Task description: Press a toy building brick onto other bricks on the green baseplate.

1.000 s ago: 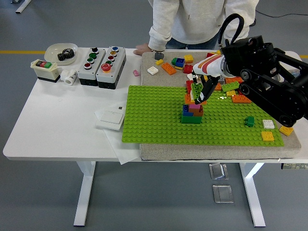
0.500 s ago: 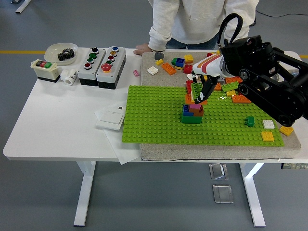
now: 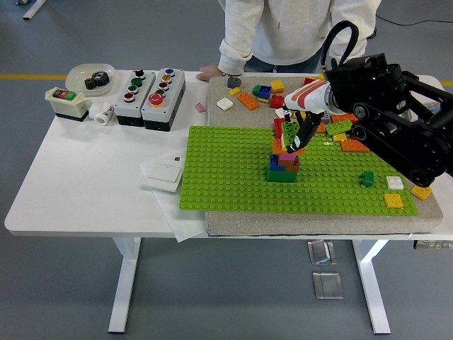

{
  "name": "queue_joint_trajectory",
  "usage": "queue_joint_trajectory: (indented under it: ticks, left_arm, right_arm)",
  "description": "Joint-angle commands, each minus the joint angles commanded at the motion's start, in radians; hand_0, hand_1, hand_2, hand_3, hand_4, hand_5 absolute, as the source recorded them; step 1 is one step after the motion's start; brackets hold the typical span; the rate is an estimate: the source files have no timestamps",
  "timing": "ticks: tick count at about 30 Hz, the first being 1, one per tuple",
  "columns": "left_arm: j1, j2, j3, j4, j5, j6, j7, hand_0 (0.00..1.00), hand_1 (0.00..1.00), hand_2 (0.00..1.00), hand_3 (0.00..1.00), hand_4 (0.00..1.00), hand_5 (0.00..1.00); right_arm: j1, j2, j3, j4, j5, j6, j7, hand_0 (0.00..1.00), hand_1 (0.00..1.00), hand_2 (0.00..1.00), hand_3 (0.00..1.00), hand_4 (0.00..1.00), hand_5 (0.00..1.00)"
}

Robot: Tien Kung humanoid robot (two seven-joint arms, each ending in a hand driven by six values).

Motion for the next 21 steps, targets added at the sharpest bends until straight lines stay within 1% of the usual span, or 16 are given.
queue_joint_trajectory:
  ticks: [20,21]
  left_arm:
    - [0.001,-0.002,-0.003,0.000,0.006,0.001,0.001,0.863,0.848,0.846,0.644,0.730,0.639]
    - [0.002,-0.002,-0.003,0.000,0.006,0.001,0.001,0.863,0.848,0.846,0.645,0.729,0.639]
  right_arm:
    - [-0.012,-0.003,0.001,-0.005,0.000,-0.005,0.004,0.419,0.476,0.548,0.502,0.724,0.450]
    - [-0.012,-0.003,0.001,-0.006,0.001,-0.005,0.004,0.420,0.478,0.558,0.511,0.754,0.441]
